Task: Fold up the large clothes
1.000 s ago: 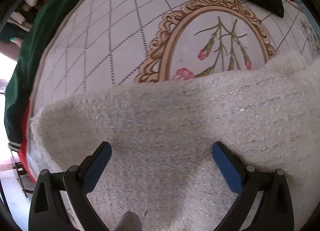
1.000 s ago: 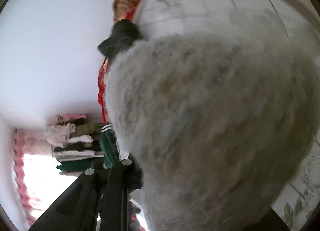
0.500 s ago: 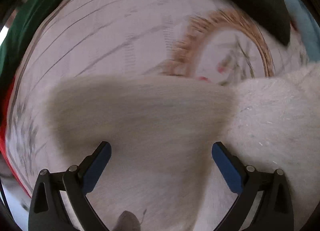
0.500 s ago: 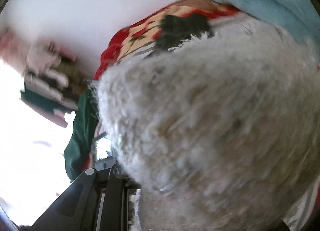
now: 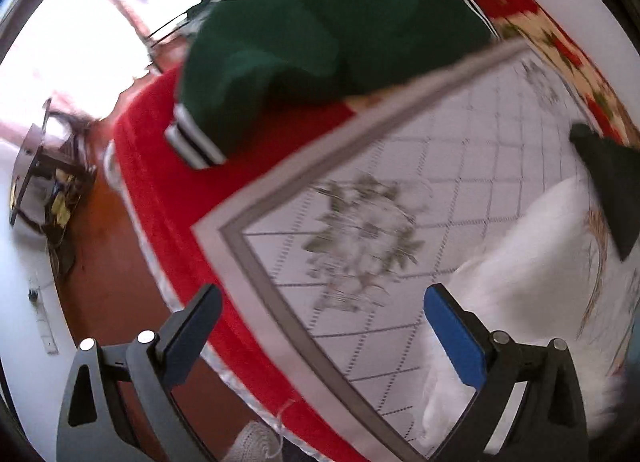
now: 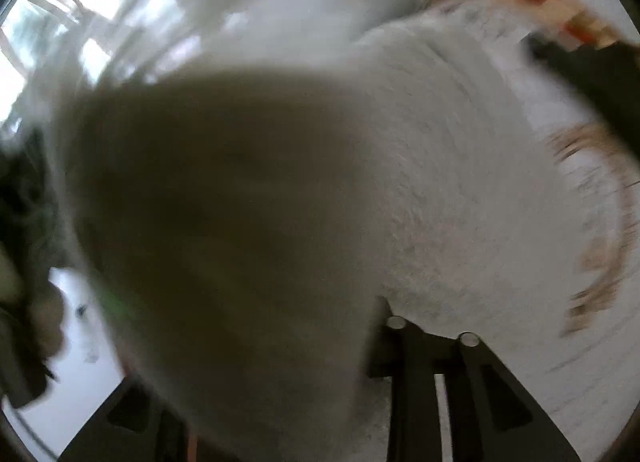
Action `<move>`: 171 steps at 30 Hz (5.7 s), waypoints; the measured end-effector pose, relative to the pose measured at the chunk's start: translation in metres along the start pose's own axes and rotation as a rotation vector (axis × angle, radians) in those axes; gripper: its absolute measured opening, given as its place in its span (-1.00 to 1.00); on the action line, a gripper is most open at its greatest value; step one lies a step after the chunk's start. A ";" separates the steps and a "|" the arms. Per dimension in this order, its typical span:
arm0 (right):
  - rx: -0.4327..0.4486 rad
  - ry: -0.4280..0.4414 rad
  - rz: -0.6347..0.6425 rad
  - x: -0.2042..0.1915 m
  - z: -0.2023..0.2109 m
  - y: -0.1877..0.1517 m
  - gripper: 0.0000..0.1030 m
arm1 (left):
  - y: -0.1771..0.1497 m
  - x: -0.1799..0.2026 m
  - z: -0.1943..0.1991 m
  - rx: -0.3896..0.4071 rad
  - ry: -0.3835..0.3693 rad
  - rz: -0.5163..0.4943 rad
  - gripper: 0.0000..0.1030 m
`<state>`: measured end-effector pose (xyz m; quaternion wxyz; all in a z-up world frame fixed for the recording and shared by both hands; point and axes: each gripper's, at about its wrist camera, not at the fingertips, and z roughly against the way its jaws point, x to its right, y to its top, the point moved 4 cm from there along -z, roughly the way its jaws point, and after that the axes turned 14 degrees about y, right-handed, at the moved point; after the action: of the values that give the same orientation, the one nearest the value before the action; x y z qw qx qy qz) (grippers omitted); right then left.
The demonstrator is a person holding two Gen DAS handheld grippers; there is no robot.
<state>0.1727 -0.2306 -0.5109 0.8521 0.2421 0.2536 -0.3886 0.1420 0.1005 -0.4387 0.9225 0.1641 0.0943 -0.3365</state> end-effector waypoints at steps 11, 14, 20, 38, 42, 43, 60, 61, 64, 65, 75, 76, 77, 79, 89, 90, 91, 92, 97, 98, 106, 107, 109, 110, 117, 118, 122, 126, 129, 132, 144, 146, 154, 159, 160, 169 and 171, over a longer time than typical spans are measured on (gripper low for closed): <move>-0.051 0.462 -0.283 0.017 0.072 -0.066 0.36 | -0.010 0.026 0.017 0.013 -0.074 -0.052 1.00; 0.025 0.403 -0.410 0.052 0.098 -0.072 0.36 | -0.023 0.043 0.009 0.011 -0.051 -0.102 1.00; 0.121 0.137 -0.552 0.132 0.107 -0.064 0.36 | -0.060 0.080 -0.039 -0.006 0.045 -0.197 1.00; -0.056 -0.002 -0.608 0.189 0.009 -0.012 -0.28 | -0.068 0.094 -0.086 -0.062 0.085 -0.232 1.00; 0.054 0.130 -0.668 0.191 0.058 -0.019 -0.05 | -0.081 0.064 -0.060 -0.063 0.058 -0.169 1.00; 0.082 0.129 -0.669 0.196 0.064 -0.020 0.07 | -0.087 0.056 -0.056 -0.068 0.055 -0.159 1.00; 0.022 0.592 -0.565 0.234 -0.060 0.008 0.55 | -0.116 0.039 -0.086 -0.196 -0.038 -0.034 1.00; 0.053 0.583 -0.591 0.234 -0.057 0.007 0.31 | -0.115 0.036 -0.086 -0.199 -0.049 -0.016 1.00; 0.157 0.526 -0.692 0.226 -0.041 -0.003 0.07 | -0.117 0.028 -0.086 -0.238 -0.061 0.027 1.00; 0.176 0.507 -0.705 0.225 -0.033 -0.008 0.06 | -0.117 0.025 -0.086 -0.258 -0.085 0.047 1.00; 0.249 0.559 -0.854 0.255 -0.020 -0.059 0.51 | -0.112 0.038 -0.110 -0.379 -0.377 0.261 0.98; 0.243 0.573 -0.850 0.258 -0.025 -0.057 0.61 | -0.110 0.042 -0.117 -0.379 -0.409 0.294 0.98; 0.235 0.605 -0.845 0.262 -0.031 -0.053 0.66 | -0.107 0.045 -0.121 -0.376 -0.421 0.308 0.98; 0.218 0.661 -0.834 0.266 -0.045 -0.044 0.78 | -0.099 0.053 -0.129 -0.364 -0.459 0.333 0.62; 0.344 0.618 -0.735 0.234 -0.049 0.010 0.06 | -0.053 0.061 -0.092 -0.172 -0.441 0.280 -0.74; 0.349 0.628 -0.725 0.228 -0.045 0.014 0.05 | -0.050 0.058 -0.086 -0.166 -0.444 0.278 -0.74; 0.355 0.636 -0.703 0.221 -0.037 0.025 0.04 | -0.045 0.057 -0.079 -0.155 -0.446 0.273 -0.74; 0.358 0.644 -0.688 0.215 -0.030 0.033 0.04 | -0.037 0.057 -0.073 -0.136 -0.448 0.262 -0.74; 0.379 0.674 -0.615 0.200 0.034 0.083 0.03 | -0.011 0.065 -0.031 -0.066 -0.484 0.228 -0.74; 0.383 0.682 -0.606 0.200 0.045 0.091 0.03 | -0.002 0.071 -0.019 -0.052 -0.497 0.223 -0.74; 0.502 0.678 -0.544 0.245 0.157 0.182 0.03 | 0.094 0.174 0.052 0.057 -0.601 0.179 -0.74; 0.516 0.678 -0.538 0.254 0.173 0.180 0.03 | 0.104 0.188 0.060 0.073 -0.612 0.171 -0.74; 0.557 0.679 -0.518 0.286 0.203 0.193 0.03 | 0.127 0.221 0.074 0.107 -0.632 0.152 -0.74; 0.570 0.681 -0.511 0.297 0.211 0.205 0.03 | 0.139 0.240 0.080 0.121 -0.642 0.144 -0.74; 0.635 0.694 -0.509 0.424 0.264 0.279 0.03 | 0.196 0.383 0.085 0.133 -0.698 0.097 -0.74; 0.641 0.696 -0.524 0.448 0.271 0.283 0.03 | 0.198 0.400 0.084 0.128 -0.705 0.087 -0.74; 0.624 0.661 -0.575 0.541 0.278 0.277 0.04 | 0.180 0.482 0.063 0.084 -0.692 -0.026 -0.73; 0.606 0.624 -0.666 0.606 0.263 0.246 0.10 | 0.153 0.536 0.029 0.068 -0.609 -0.164 -0.70; 0.610 0.644 -0.654 0.615 0.258 0.238 0.21 | 0.141 0.548 0.027 0.134 -0.542 -0.242 -0.57; 0.583 0.558 -0.680 0.610 0.267 0.241 0.38 | 0.138 0.542 0.032 0.169 -0.477 -0.303 -0.44; 0.419 -0.506 -0.594 0.476 0.322 0.201 0.63 | 0.122 0.510 0.099 0.438 -0.250 -0.525 0.98; 0.400 -0.623 -0.579 0.441 0.326 0.194 0.68 | 0.121 0.499 0.115 0.451 -0.257 -0.546 0.99; 0.505 -0.822 -0.588 0.277 0.398 0.150 0.69 | 0.089 0.414 0.214 0.503 -0.324 -0.587 1.00; 0.564 -0.885 -0.576 0.170 0.449 0.124 0.69 | 0.064 0.350 0.280 0.531 -0.353 -0.607 1.00; 0.573 -0.901 -0.568 0.143 0.460 0.118 0.69 | 0.056 0.335 0.296 0.545 -0.354 -0.614 1.00; 0.679 -0.950 -0.514 -0.034 0.525 0.056 0.69 | 0.010 0.213 0.391 0.623 -0.389 -0.634 1.00; 0.697 -0.949 -0.504 -0.067 0.536 0.042 0.69 | 0.005 0.193 0.403 0.634 -0.397 -0.620 1.00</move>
<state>0.2986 -0.4967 -0.0562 0.6255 0.2396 -0.2433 -0.7016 0.3160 -0.1574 -0.1183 0.6834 0.3338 -0.1463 -0.6326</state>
